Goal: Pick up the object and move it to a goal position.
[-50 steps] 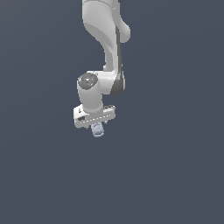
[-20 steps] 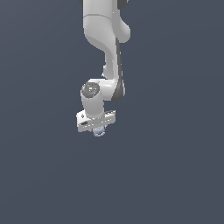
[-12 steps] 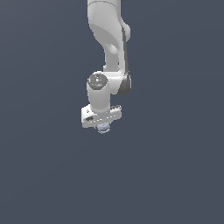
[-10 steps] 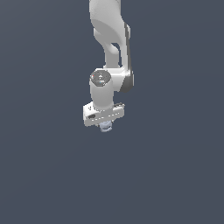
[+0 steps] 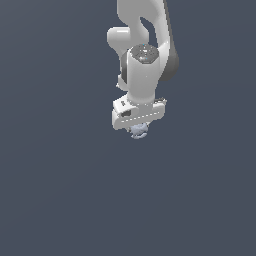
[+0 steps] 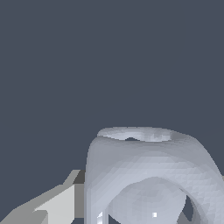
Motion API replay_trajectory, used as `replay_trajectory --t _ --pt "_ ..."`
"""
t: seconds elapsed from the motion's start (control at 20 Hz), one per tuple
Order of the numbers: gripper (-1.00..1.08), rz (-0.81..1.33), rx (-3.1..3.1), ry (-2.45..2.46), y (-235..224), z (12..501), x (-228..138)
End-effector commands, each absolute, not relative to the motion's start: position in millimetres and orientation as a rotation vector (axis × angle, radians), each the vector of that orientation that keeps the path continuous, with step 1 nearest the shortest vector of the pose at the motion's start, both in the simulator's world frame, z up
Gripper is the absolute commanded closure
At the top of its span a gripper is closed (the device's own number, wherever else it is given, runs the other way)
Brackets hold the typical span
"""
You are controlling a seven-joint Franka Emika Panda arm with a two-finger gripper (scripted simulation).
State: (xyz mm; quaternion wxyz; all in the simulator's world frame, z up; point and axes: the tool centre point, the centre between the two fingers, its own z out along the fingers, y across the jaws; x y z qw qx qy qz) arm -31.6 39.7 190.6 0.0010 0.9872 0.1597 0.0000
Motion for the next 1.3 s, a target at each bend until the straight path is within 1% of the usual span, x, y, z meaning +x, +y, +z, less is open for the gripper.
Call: replay_trajectory --t 0.0,0.4,0.65,0.95,1.25 --pt "1.08 -0.001 3.099 0.501 60.2 216.1 -33.4" --pt "1.08 0.0 3.1 0.501 124.4 295.1 -35.4" --pt "1.08 0.0 3.1 0.501 156.4 334.0 -35.0" --pt "1.08 0.0 3.101 0.5 179.5 362.5 -33.4" --pt "1.08 0.0 3.101 0.5 189.1 373.7 -32.2"
